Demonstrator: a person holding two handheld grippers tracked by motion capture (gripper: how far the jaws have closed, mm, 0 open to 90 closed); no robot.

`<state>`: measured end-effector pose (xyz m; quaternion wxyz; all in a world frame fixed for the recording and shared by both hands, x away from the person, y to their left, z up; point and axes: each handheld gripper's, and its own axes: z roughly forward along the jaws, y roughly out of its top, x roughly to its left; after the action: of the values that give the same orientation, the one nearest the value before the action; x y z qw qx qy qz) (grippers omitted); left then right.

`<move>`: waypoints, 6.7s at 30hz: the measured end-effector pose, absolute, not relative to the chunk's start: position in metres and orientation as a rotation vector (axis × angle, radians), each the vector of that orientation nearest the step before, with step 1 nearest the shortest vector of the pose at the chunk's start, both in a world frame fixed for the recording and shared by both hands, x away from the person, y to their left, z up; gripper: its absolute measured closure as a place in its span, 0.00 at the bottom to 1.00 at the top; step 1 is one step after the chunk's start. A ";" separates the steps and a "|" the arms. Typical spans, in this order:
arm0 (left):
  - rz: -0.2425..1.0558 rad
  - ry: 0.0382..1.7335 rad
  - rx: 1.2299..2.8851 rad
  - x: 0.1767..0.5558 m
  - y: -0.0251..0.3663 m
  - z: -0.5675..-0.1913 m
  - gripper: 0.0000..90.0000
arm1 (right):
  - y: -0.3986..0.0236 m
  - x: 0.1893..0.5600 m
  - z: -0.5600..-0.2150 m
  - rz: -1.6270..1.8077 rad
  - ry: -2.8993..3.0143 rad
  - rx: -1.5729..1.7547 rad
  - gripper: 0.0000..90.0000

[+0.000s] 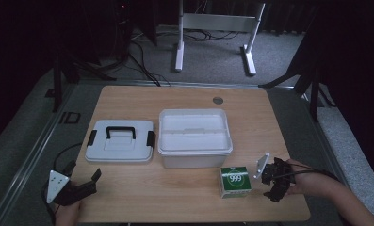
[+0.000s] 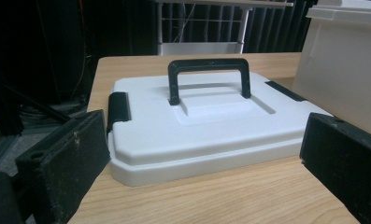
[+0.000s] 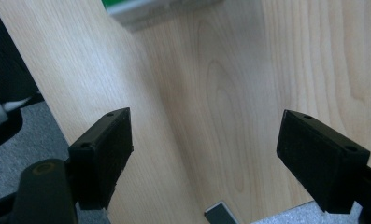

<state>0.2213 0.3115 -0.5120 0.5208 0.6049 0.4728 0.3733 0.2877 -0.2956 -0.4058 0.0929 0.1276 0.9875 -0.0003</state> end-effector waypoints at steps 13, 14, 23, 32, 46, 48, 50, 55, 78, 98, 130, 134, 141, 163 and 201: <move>0.901 1.132 1.450 0.221 0.311 -0.512 0.01 | -0.281 0.298 -0.381 0.111 2.934 0.373 0.20; 0.900 1.131 1.451 0.221 0.311 -0.512 0.01 | -0.280 0.299 -0.379 0.120 2.926 0.370 0.20; 0.895 1.129 1.448 0.221 0.312 -0.512 0.01 | -0.262 0.309 -0.360 0.182 2.915 0.324 0.22; 0.900 1.123 1.452 0.221 0.311 -0.512 0.01 | -0.241 0.320 -0.338 0.223 2.901 0.268 0.22; 0.895 1.124 1.446 0.221 0.312 -0.512 0.01 | -0.209 0.339 -0.312 0.251 2.874 0.186 0.22; 0.895 1.123 1.445 0.221 0.312 -0.512 0.01 | -0.202 0.344 -0.309 0.257 2.871 0.180 0.22; 0.896 1.125 1.446 0.221 0.312 -0.512 0.01 | -0.200 0.346 -0.308 0.260 2.870 0.175 0.22; 0.891 1.129 1.446 0.221 0.312 -0.512 0.01 | -0.185 0.357 -0.304 0.262 2.867 0.152 0.22; 0.885 1.125 1.447 0.221 0.312 -0.512 0.01 | -0.126 0.393 -0.311 0.268 2.900 0.067 0.26; 0.876 1.118 1.454 0.221 0.313 -0.512 0.01 | -0.079 0.423 -0.336 0.185 2.929 -0.019 0.62; 0.866 1.121 1.452 0.222 0.313 -0.512 0.01 | -0.072 0.438 -0.351 0.098 2.968 -0.087 0.98; 0.861 1.121 1.448 0.222 0.313 -0.512 0.01 | -0.074 0.441 -0.351 0.117 2.987 -0.086 0.99; 0.863 1.123 1.451 0.222 0.313 -0.512 0.01 | -0.075 0.448 -0.348 0.120 2.975 -0.037 0.99; 0.865 1.124 1.452 0.222 0.313 -0.512 0.01 | -0.078 0.422 -0.298 0.217 2.957 -0.070 0.99; 0.867 1.126 1.454 0.222 0.313 -0.512 0.01 | -0.046 0.273 -0.335 0.345 3.057 -0.310 0.99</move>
<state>0.2220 0.3127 -0.5118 0.5263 0.6080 0.4710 0.3627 0.2728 -0.0458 -0.3350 0.0249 -0.1003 0.9884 0.1117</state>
